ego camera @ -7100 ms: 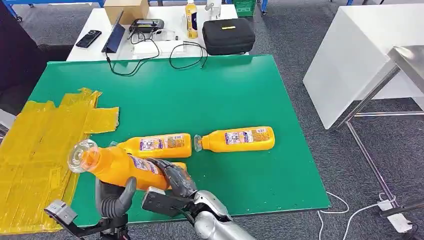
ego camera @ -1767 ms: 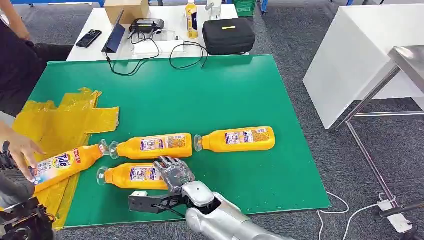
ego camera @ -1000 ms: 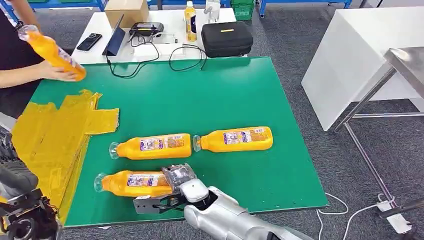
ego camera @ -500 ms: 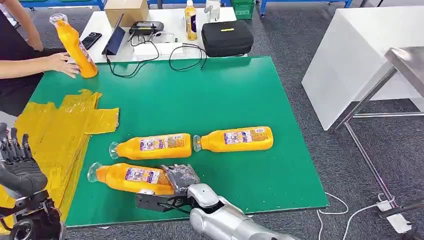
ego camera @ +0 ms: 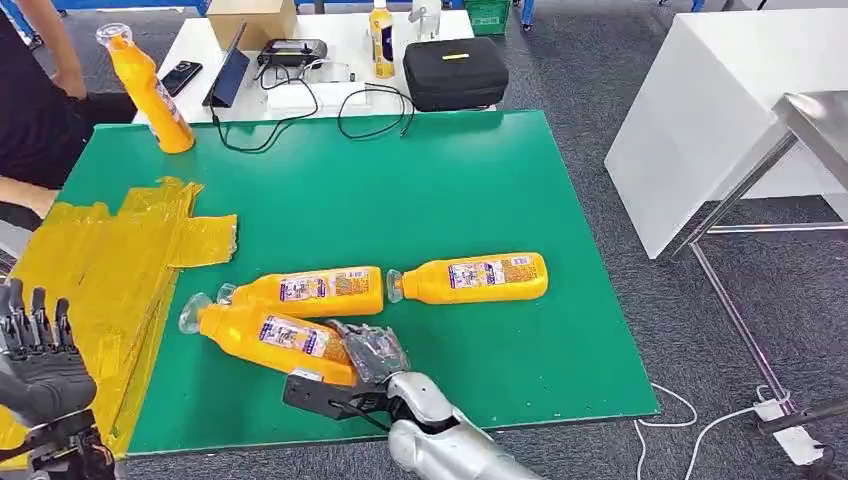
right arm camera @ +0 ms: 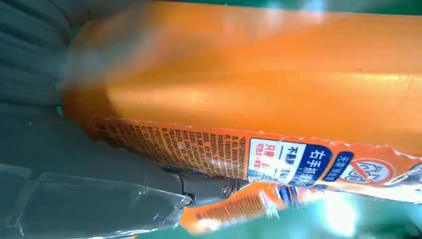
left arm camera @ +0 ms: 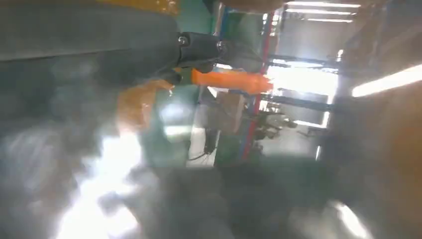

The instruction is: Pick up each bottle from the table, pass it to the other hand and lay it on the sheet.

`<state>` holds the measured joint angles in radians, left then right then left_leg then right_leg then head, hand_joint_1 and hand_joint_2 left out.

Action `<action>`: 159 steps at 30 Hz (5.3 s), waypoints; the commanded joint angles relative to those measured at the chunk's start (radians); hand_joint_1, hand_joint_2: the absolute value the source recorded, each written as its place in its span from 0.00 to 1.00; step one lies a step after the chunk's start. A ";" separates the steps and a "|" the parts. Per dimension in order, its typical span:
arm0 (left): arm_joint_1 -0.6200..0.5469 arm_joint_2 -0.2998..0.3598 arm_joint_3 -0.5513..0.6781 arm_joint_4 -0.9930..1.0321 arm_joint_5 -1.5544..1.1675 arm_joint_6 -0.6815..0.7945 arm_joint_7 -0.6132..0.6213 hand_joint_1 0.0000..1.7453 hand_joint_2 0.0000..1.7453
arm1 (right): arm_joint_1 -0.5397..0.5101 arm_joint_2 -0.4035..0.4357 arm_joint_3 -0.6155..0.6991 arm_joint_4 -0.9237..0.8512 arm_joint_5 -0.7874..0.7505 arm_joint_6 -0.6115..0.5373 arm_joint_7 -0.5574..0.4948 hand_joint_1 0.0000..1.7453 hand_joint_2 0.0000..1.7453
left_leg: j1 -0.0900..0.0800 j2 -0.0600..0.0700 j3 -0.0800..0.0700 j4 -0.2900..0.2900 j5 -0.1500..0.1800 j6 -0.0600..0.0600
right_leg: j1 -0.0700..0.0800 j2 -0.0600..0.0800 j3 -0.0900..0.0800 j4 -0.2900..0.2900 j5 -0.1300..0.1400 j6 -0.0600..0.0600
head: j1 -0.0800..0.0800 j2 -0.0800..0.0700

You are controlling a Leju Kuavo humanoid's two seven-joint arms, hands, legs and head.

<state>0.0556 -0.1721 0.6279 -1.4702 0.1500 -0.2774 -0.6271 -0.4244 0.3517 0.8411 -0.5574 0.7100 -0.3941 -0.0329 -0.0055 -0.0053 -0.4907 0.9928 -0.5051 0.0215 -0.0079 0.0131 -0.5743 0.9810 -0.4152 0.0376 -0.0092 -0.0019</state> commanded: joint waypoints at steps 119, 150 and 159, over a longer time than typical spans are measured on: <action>0.134 -0.091 -0.312 0.014 0.244 -0.287 0.235 1.00 1.00 | -0.076 -0.003 0.491 -0.154 -0.289 -0.023 0.114 1.00 1.00 | 0.001 -0.003 -0.002 -0.001 0.000 -0.001 | 0.001 -0.004 -0.001 -0.002 -0.001 -0.001 | 0.000 0.000; -0.140 0.203 -0.153 0.320 -1.369 0.976 0.113 1.00 1.00 | 0.048 -0.164 -0.314 -0.453 0.122 0.037 -0.081 0.00 0.00 | 0.000 -0.004 0.000 -0.002 0.002 -0.002 | 0.001 -0.005 0.001 -0.003 0.000 -0.001 | 0.000 0.000; -0.167 0.265 -0.111 0.482 -1.607 0.976 0.124 1.00 1.00 | 0.013 -0.182 -0.268 -0.408 0.058 0.040 -0.099 0.00 0.00 | 0.001 -0.001 0.002 -0.003 0.001 -0.002 | 0.001 -0.002 0.002 -0.002 0.000 -0.001 | 0.000 0.000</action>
<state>-0.0538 0.0283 0.4746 -1.1955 -1.3898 0.6939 -0.5245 -0.3606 0.2243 0.5390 -1.0182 0.7980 -0.3677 -0.1183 -0.0054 -0.0070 -0.4934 0.9931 -0.5041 0.0209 -0.0076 0.0115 -0.5767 0.9814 -0.4149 0.0379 -0.0095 -0.0019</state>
